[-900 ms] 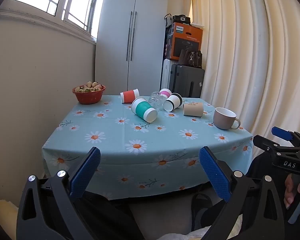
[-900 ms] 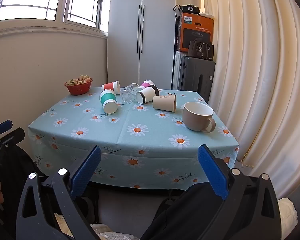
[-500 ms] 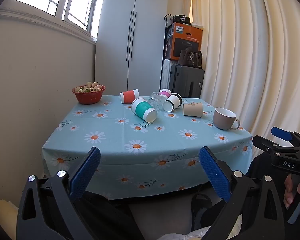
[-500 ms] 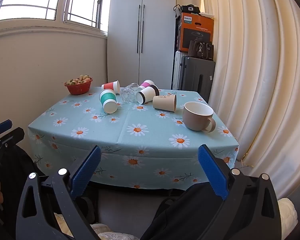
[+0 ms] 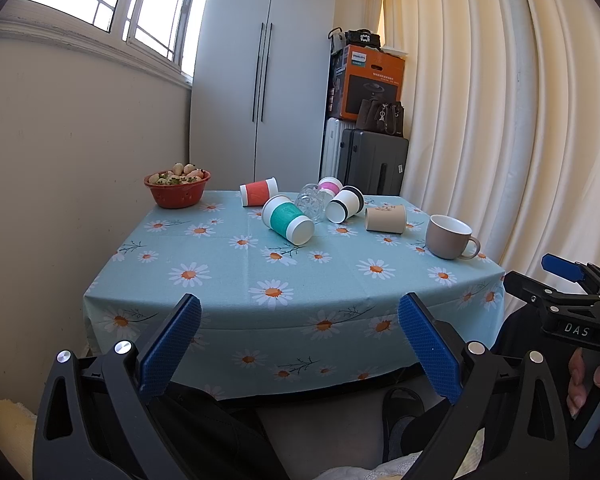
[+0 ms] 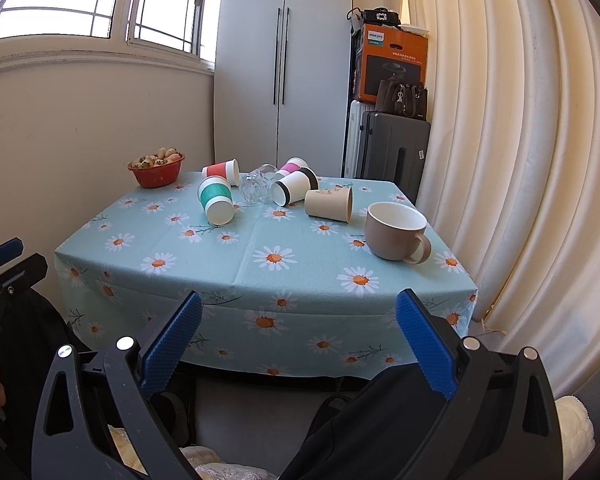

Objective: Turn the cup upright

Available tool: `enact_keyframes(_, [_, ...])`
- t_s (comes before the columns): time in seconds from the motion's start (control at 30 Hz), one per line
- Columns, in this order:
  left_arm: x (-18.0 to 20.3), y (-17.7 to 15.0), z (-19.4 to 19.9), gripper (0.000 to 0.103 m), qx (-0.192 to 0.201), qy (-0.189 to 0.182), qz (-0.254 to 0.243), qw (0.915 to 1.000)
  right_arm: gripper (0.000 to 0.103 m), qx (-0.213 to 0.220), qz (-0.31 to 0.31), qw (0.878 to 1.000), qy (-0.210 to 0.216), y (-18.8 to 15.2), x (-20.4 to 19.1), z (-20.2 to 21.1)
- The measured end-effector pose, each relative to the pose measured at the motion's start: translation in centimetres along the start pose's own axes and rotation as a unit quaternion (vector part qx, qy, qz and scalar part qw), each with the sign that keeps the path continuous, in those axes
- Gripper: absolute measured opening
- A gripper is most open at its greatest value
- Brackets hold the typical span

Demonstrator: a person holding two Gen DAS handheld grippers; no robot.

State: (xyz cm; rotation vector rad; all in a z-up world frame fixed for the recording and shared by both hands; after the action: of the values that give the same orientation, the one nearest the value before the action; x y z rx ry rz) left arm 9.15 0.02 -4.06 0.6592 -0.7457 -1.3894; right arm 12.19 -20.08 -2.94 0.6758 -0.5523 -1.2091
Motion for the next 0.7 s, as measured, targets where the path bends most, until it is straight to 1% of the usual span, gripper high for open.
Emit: enact_keyframes(0.7, [0.05, 0.08, 0.11, 0.096, 0.001, -0.001, 0.000, 1.0000, 0.096, -0.001, 0.002, 1.000, 0.000, -0.16, -0.12, -0.26])
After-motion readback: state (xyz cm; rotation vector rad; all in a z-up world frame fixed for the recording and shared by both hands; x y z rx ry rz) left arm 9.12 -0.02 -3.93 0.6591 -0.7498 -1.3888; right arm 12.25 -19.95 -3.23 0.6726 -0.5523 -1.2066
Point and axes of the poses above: each gripper's, at about its wrist camera, not at the fingertips, and z roughly against the way its jaws point, x to its right, y to its top, the point moved 10 cm from there along -z, roughly the way its jaws point, and after that the axes turned 14 degrees about -x, right-handed, at the moved point
